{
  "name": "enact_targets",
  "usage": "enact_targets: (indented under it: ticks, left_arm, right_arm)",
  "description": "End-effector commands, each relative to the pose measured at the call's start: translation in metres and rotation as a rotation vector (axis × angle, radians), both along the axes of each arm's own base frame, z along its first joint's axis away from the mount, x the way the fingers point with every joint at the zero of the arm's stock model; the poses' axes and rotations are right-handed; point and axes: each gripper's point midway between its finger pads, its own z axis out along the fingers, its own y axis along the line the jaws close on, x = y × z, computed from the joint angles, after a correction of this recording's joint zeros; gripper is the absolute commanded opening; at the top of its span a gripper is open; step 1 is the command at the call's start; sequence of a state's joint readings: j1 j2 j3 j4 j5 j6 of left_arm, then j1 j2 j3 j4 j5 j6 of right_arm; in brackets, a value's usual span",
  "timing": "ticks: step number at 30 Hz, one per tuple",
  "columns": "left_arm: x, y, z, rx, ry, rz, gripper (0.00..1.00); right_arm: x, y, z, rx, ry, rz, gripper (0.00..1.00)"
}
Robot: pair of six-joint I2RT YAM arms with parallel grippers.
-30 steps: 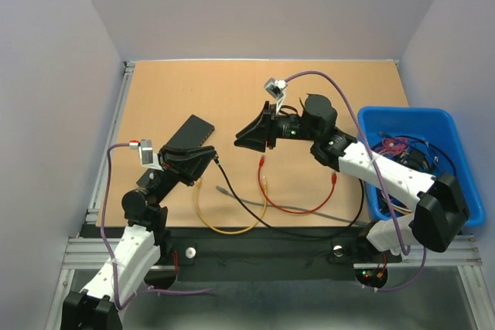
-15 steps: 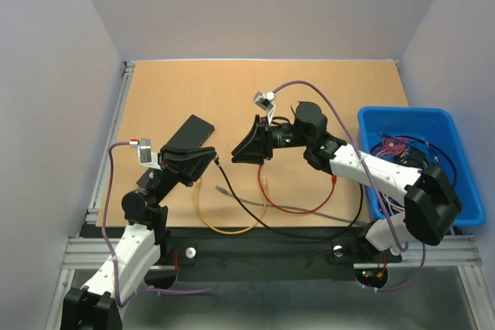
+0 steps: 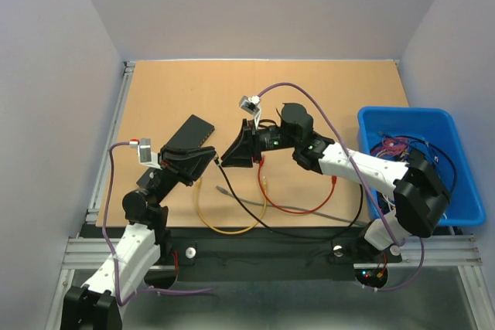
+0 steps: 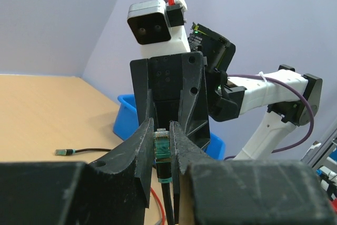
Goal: Insert the plug into the switch port
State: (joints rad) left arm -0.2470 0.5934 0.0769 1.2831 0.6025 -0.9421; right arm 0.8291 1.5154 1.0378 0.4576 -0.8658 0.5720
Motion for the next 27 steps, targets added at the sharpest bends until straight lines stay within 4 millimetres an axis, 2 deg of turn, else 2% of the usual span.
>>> enact_targets:
  ticks: [1, 16, 23, 27]
  left_arm:
    - [-0.018, 0.006, 0.025, -0.042, -0.153, 0.008, 0.00]
    - [-0.016, 0.008, 0.024, -0.056, -0.145, 0.023, 0.00]
    - [-0.013, 0.009, 0.020, -0.050, -0.133, 0.034, 0.00]
    - [-0.008, 0.008, 0.017, -0.038, -0.113, 0.046, 0.00]
  right_arm:
    - [-0.001, 0.011, 0.027, 0.077, -0.078, 0.015, 0.40]
    - [-0.002, 0.019, 0.025, 0.083, -0.079, 0.014, 0.31]
    - [0.001, 0.021, 0.026, 0.101, -0.074, 0.001, 0.18]
    - [0.001, 0.020, 0.022, 0.100, -0.066, -0.002, 0.01]
